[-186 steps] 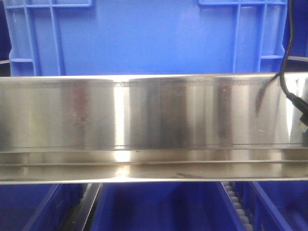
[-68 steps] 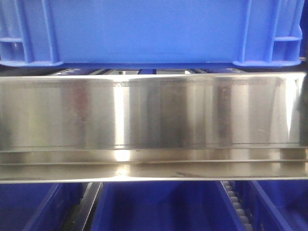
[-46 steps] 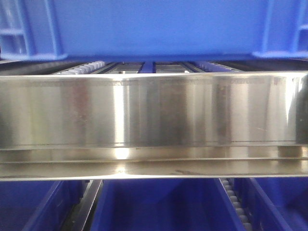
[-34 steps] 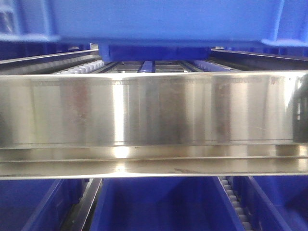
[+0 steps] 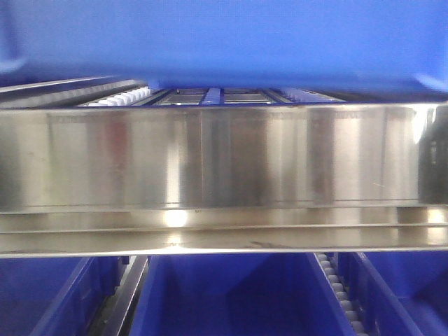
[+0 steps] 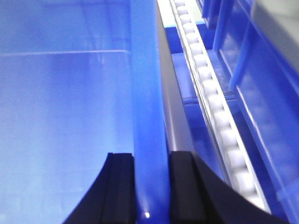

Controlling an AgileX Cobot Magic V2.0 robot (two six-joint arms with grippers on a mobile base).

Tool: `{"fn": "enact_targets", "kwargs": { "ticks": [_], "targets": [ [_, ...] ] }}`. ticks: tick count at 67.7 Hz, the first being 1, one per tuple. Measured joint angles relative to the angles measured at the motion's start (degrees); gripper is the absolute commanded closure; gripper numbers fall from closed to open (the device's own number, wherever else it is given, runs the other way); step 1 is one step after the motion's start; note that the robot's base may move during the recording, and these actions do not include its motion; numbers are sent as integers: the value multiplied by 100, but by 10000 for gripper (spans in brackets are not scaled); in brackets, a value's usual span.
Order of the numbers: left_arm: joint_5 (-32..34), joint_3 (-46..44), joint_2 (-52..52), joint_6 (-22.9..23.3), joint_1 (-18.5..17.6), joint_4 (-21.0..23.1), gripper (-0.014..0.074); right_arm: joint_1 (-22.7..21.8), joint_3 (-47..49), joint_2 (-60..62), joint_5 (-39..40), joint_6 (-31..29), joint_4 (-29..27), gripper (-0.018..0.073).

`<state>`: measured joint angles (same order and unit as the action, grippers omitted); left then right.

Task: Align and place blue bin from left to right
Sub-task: 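Lift the blue bin off the rack with both grippers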

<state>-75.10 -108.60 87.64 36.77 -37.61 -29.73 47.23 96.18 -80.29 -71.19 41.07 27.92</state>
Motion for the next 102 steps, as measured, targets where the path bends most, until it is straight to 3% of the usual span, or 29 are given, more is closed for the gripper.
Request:
{"fn": "enact_targets", "kwargs": {
  "ticks": [14,32,102],
  "targets": [
    [-24,1260,-924,665,-438,-385,707,751,-227,303,-296,439,404,629],
    [204,2071,-1630,843,-499,-370,707,1502,-457,567,-443,995,846,629],
    [609,2095,-1735,843,-614,-281,707,1700,-1030,1139,-432,1166,1022,638]
  ]
}}
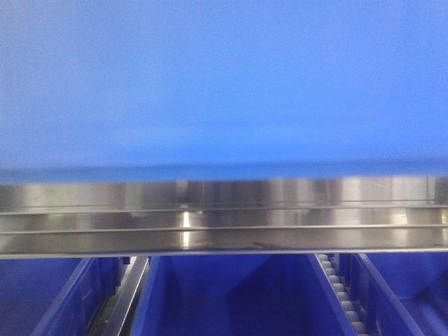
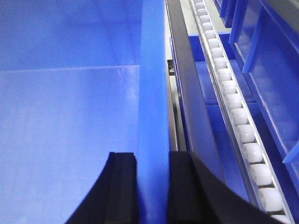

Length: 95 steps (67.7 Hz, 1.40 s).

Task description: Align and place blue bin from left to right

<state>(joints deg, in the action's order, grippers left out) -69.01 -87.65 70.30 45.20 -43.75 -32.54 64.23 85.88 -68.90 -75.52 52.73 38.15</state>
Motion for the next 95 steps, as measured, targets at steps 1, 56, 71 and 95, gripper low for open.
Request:
{"fn": "enact_targets", "kwargs": {
  "ticks": [1,56,71,95],
  "targets": [
    [-9,0,0,0,-14,-16,707,0,0,0,0,0,0,638],
    [-271,0,0,146,-223,-228,707,0,-95,-49,37,0,25,638],
    [-271,0,0,146,-223,-228,707,0,-95,-49,60,0,25,638],
    [-320,0,-8,157,-223,-272,707,0,-95,-49,276,0,65,638]
  ]
}}
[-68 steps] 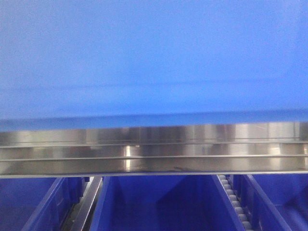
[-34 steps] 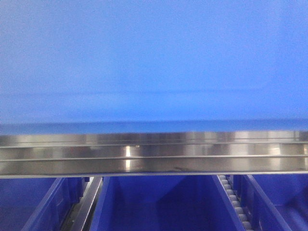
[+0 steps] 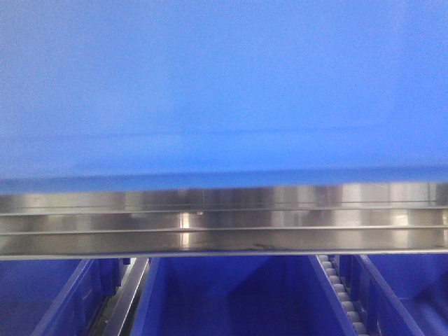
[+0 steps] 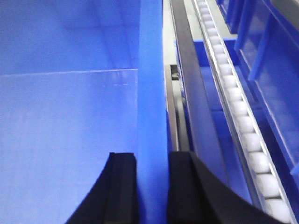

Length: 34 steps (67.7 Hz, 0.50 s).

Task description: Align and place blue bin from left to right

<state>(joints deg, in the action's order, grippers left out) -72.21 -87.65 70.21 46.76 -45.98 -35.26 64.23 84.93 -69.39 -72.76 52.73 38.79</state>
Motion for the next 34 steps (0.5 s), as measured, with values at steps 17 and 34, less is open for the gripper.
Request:
{"fn": "enact_targets", "kwargs": {
  "ticks": [17,34],
  "targets": [
    [-110,0,-13,24,0,-23,707,-10,0,-5,267,0,58,638],
    [-200,0,-35,39,0,-52,707,-10,0,-5,531,0,101,638]
  ]
}}
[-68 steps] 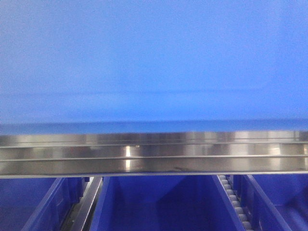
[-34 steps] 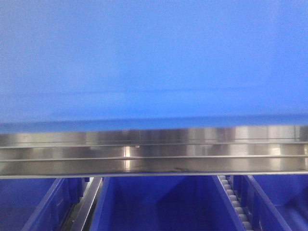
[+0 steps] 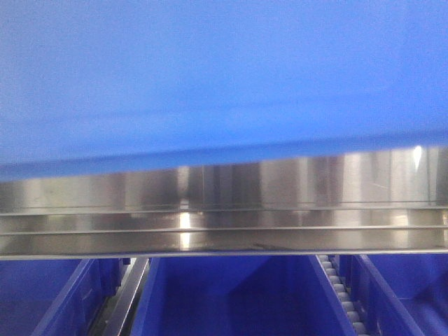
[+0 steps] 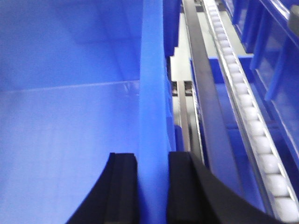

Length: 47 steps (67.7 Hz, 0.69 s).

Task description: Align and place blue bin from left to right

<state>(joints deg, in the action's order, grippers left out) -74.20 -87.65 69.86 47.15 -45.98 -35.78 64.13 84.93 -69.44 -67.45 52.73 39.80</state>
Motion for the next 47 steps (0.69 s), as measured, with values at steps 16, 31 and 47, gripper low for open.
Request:
{"fn": "enact_targets", "kwargs": {
  "ticks": [16,31,47],
  "targets": [
    [-40,0,-19,13,0,-36,707,-10,0,0,232,0,76,638],
    [-54,0,-22,38,0,-86,707,-42,0,0,490,0,144,638],
    [-63,0,-22,38,0,-107,707,-42,0,0,545,0,169,638]
  ]
}}
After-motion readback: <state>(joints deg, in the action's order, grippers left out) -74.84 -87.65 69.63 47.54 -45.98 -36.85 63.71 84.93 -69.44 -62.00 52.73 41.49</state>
